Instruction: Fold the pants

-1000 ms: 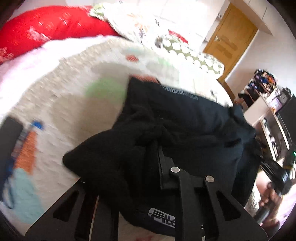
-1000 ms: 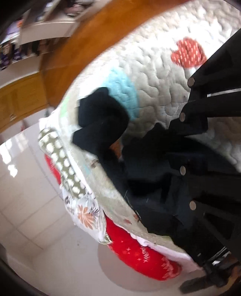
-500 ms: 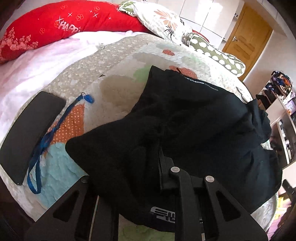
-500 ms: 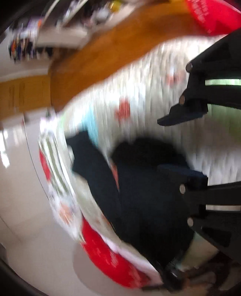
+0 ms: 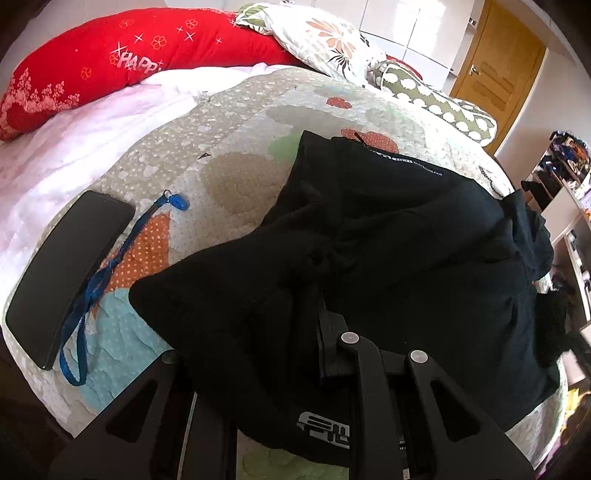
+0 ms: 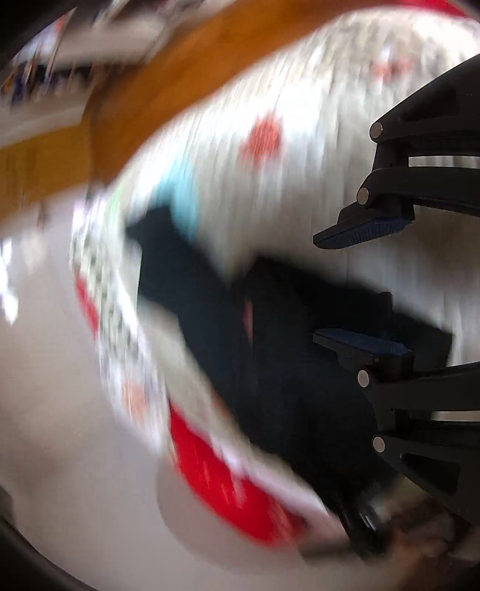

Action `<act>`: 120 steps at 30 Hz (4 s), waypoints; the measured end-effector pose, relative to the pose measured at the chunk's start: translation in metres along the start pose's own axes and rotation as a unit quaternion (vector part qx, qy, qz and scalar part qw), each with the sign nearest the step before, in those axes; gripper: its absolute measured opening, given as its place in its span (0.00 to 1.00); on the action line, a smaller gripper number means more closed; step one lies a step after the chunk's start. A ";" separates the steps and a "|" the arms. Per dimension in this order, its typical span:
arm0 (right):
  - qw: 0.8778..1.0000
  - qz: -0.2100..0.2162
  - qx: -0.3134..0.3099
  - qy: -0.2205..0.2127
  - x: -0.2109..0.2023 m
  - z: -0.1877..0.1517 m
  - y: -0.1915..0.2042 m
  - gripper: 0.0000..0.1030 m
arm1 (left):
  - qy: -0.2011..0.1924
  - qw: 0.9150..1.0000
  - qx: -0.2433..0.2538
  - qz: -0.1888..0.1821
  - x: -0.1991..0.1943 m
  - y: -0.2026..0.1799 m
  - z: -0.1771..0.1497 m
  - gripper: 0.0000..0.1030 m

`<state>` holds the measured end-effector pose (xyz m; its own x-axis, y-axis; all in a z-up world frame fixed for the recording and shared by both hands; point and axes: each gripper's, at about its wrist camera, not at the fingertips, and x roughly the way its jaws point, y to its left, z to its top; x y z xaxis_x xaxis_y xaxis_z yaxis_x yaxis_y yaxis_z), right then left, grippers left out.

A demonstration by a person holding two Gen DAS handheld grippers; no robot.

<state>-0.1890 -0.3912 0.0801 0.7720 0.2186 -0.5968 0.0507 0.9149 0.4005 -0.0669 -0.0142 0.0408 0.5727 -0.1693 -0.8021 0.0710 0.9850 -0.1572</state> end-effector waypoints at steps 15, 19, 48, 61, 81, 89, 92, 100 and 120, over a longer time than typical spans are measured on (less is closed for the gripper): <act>0.999 -0.036 0.025 0.026 0.040 -0.007 -0.002 0.52 | 0.001 1.000 -0.005 -0.002 0.004 0.002 -0.004 0.15; 0.998 -0.062 0.006 -0.002 0.020 -0.003 -0.001 0.07 | 0.003 1.000 -0.009 -0.012 0.001 0.004 -0.003 0.15; 0.975 -0.218 0.038 -0.002 -0.053 -0.014 -0.068 0.24 | 0.003 0.999 -0.014 -0.033 -0.050 0.041 -0.031 0.42; 0.995 -0.036 -0.063 0.074 0.043 -0.023 0.038 0.25 | -0.011 1.000 0.013 -0.027 -0.048 0.019 -0.036 0.42; 0.996 -0.012 -0.063 0.058 0.119 0.063 0.065 0.43 | 0.021 0.997 0.040 -0.057 0.034 0.023 0.101 0.83; 0.994 -0.012 -0.049 0.099 0.192 0.095 0.066 0.44 | 0.059 0.989 0.138 -0.014 0.112 -0.006 0.134 0.83; 0.994 -0.012 -0.049 0.102 0.199 0.092 0.060 0.44 | 0.066 0.983 0.170 -0.018 0.128 -0.017 0.139 0.83; 0.997 -0.018 -0.018 0.067 0.170 0.097 0.044 0.44 | 0.041 0.976 0.209 -0.046 0.113 -0.037 0.150 0.18; 0.996 -0.059 0.059 -0.021 0.019 0.059 -0.001 0.47 | -0.031 0.934 0.275 -0.224 -0.081 -0.019 -0.066 0.15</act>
<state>-0.1370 -0.4083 0.1093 0.7818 0.0960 -0.6162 0.2139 0.8869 0.4096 -0.1688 -0.0212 0.0706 0.4305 -0.5833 -0.6888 0.7142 0.6867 -0.1352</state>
